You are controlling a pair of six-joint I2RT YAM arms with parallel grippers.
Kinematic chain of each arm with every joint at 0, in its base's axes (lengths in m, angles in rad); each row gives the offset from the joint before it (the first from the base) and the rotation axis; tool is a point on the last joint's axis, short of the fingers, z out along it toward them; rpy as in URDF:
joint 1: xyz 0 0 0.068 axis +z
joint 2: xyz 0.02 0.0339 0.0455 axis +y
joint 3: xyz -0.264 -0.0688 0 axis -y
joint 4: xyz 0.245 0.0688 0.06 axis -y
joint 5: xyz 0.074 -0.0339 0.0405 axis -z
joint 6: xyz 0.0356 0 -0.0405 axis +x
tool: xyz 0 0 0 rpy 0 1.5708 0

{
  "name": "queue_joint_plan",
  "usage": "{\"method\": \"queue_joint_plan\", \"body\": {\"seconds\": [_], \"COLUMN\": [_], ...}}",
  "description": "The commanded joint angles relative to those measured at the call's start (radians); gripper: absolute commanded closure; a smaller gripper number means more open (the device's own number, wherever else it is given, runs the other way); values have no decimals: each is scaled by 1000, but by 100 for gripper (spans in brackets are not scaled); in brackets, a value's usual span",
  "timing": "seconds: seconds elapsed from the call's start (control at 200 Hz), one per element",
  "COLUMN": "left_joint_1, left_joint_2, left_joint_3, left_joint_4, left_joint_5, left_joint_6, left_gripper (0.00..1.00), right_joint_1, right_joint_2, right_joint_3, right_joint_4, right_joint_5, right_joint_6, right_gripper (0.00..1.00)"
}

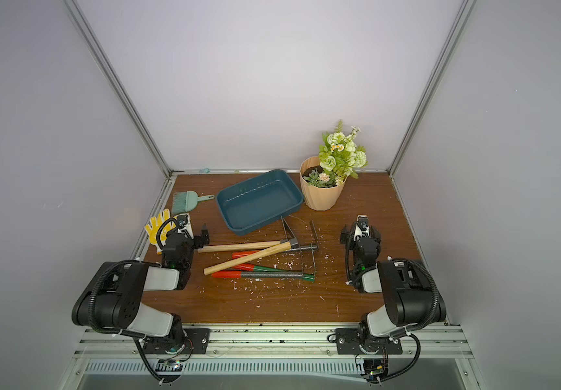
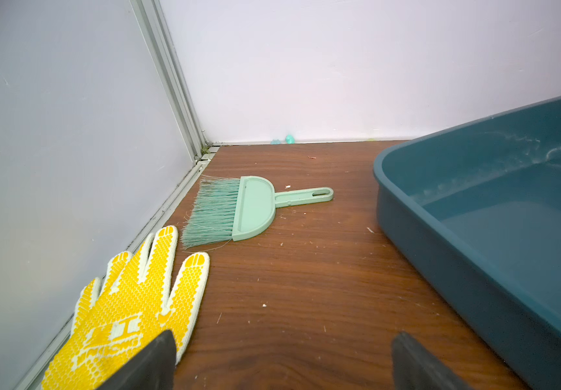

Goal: Put the small hoe into the storage box
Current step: Pick up the hoe from the center of the board.

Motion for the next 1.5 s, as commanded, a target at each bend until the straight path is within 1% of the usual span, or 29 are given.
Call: {"method": "queue_joint_plan", "body": {"seconds": [0.0,0.966,0.991,1.061,1.146,1.186,1.221,1.236,1.276,1.306,1.336,1.361,1.376,1.431,1.461,1.496], "left_joint_1": [11,11,12,12,13,13,13,13,13,13,13,13,13,13,12,7], "left_joint_2": [0,-1,-1,2,0,-1,-3,-3,-8,-23,-55,-87,-105,-144,-160,-180], "left_joint_3": [-4,-4,-3,-1,-2,-4,-5,-6,-5,16,52,97,127,229,272,310], "left_joint_4": [40,40,40,40,39,40,40,40,45,10,-66,-188,-249,-435,-510,-572], "left_joint_5": [8,8,8,10,12,12,13,13,13,13,23,30,23,-32,-32,-26], "left_joint_6": [-7,-7,-7,-7,-8,-9,-7,-8,-9,-15,-10,7,6,-54,-84,-104], "left_gripper": [0,0,0,0,1,9,12,13,18,19,23,24,27,28,29,32], "right_joint_1": [-6,-7,-9,-9,-8,-8,-11,-15,-15,-15,-13,-12,-8,18,35,60], "right_joint_2": [-9,-7,-7,-10,-17,-49,-99,-114,-135,-149,-163,-175,-180,-195,-200,-205], "right_joint_3": [18,22,22,19,20,61,144,184,245,279,314,342,362,408,420,433], "right_joint_4": [37,31,32,35,45,-19,-220,-306,-409,-456,-502,-552,-581,-662,-682,-705], "right_joint_5": [-17,-23,-23,-24,-14,8,6,-4,-23,-49,-96,-137,-151,-142,-147,-166], "right_joint_6": [3,5,6,6,5,16,24,24,8,5,2,-10,-14,-2,0,-8], "right_gripper": [0,1,2,11,14,15,15,17,19,20,21,22,23,26,27,28]}}
